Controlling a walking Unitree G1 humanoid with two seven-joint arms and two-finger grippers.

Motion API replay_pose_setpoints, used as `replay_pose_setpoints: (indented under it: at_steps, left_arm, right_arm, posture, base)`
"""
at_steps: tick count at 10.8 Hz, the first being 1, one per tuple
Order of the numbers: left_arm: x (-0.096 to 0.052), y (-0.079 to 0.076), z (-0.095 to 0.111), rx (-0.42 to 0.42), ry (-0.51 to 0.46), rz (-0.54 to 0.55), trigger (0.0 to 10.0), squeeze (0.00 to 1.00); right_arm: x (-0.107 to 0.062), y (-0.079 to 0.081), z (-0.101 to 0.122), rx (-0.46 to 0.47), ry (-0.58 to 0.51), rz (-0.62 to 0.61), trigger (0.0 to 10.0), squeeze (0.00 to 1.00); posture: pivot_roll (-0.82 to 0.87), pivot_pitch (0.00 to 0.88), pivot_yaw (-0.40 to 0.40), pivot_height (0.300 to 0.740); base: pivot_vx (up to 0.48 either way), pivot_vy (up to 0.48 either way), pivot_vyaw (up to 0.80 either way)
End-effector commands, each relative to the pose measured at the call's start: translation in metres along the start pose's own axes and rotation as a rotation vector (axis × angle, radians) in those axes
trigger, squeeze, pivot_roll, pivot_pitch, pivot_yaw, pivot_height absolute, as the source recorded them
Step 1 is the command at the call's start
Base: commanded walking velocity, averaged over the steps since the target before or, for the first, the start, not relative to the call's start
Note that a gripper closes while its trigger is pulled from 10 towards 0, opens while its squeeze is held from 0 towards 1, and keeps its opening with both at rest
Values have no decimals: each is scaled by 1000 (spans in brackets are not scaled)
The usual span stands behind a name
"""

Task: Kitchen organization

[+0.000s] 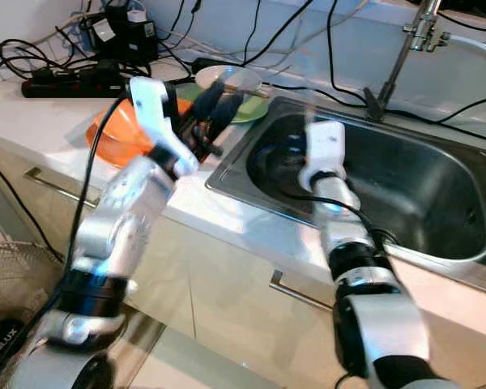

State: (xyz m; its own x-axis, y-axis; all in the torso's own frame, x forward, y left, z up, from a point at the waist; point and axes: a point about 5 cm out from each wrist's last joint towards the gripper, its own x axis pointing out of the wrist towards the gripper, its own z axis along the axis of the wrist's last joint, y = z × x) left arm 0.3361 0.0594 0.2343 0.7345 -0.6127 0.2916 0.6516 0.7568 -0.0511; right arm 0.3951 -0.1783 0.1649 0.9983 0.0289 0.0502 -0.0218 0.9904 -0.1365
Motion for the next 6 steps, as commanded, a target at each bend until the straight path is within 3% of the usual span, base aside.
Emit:
replay_pose_setpoints:
  at_steps: [1, 3, 6]
  left_arm:
    - [-4, -7, -18, 3, 96, -43, 10000, 0]
    - [-21, -17, -53, 47, 274, -122, 10000, 0]
    - [-32, -23, -68, 19, 344, -140, 10000, 0]
  right_arm:
    - [4, -6, 4, -26, 24, -22, 10000, 0]
    - [3, -9, -8, -53, 129, -59, 10000, 0]
    - [0, -3, -20, -79, 219, -48, 10000, 0]
  posture:
    - [227, 22, -50, 725]
    - [231, 25, -51, 725]
    - [235, 12, -50, 725]
  base:
    - [0, 0, 0]
    - [0, 0, 0]
    - [0, 0, 0]
